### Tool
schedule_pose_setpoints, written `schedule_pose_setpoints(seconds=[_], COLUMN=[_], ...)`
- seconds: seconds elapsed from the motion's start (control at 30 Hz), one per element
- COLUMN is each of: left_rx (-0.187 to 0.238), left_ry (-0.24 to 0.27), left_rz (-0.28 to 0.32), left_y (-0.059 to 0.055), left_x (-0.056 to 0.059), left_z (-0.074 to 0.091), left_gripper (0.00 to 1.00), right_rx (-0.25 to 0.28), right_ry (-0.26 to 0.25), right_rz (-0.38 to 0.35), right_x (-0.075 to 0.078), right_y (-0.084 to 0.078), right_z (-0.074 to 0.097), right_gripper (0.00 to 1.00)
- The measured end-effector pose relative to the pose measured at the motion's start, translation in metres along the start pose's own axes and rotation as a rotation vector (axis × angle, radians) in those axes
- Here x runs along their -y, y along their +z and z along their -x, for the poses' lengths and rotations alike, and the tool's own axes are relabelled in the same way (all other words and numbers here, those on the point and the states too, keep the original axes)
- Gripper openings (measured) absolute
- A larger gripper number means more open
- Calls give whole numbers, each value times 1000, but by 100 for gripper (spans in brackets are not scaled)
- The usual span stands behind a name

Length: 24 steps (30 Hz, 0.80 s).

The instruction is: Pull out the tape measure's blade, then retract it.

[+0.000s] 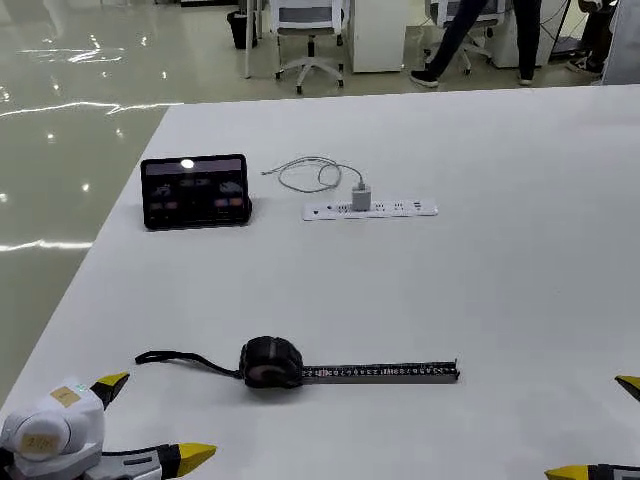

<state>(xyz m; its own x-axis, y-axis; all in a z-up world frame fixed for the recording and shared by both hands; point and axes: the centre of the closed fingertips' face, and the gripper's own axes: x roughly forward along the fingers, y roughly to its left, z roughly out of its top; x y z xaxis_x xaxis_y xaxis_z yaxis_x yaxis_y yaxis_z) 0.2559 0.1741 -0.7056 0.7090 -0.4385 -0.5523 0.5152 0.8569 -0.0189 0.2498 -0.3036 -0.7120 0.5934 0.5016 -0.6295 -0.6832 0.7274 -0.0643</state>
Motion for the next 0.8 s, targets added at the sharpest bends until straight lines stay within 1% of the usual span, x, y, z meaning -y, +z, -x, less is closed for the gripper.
schedule_pose_setpoints(seconds=[0.07, 0.1, 0.13, 0.2, 0.27, 0.33, 0.43, 0.5, 0.53, 0.57, 0.67, 0.73, 0.8], left_rx=[1, 4, 6, -4, -1, -12, -7, -11, -4, -3, -3, -1, -3], left_ry=[-10, -9, -7, -1, -4, -7, 2, 11, 10, 8, 0, 4, 10], left_rz=[6, -5, -15, -26, -29, -26, -30, -16, -11, -10, -14, -8, 7], left_y=[4, 6, 7, 8, 10, 10, 20, 25, 29, 31, 38, 43, 49], left_x=[4, 6, 5, 0, 1, 1, 2, 2, 3, 4, 8, 10, 13], left_z=[-1, -2, -3, -6, -8, -10, -14, -17, -20, -21, -30, -37, -43], left_gripper=[100, 100, 100, 100, 100, 100, 100, 100, 100, 100, 100, 100, 100], right_rx=[-3, -6, -9, -14, -15, -21, -38, -43, -58, -63, -68, -68, -70], right_ry=[1, 1, 2, 2, 0, 0, 15, 21, 34, 37, 56, 66, 87], right_rz=[6, 9, 8, 14, 19, 28, 55, 87, 98, 105, 126, 136, 145], right_x=[-2, -4, -5, -5, -5, -5, -4, -2, -1, 0, 5, 8, 10], right_y=[0, 0, 0, 0, 1, 2, 6, 9, 9, 11, 19, 26, 32], right_z=[1, 1, 1, 1, 0, -1, -4, -6, -9, -10, -15, -18, -23], right_gripper=[100, 100, 100, 100, 100, 100, 100, 100, 100, 100, 100, 100, 100])
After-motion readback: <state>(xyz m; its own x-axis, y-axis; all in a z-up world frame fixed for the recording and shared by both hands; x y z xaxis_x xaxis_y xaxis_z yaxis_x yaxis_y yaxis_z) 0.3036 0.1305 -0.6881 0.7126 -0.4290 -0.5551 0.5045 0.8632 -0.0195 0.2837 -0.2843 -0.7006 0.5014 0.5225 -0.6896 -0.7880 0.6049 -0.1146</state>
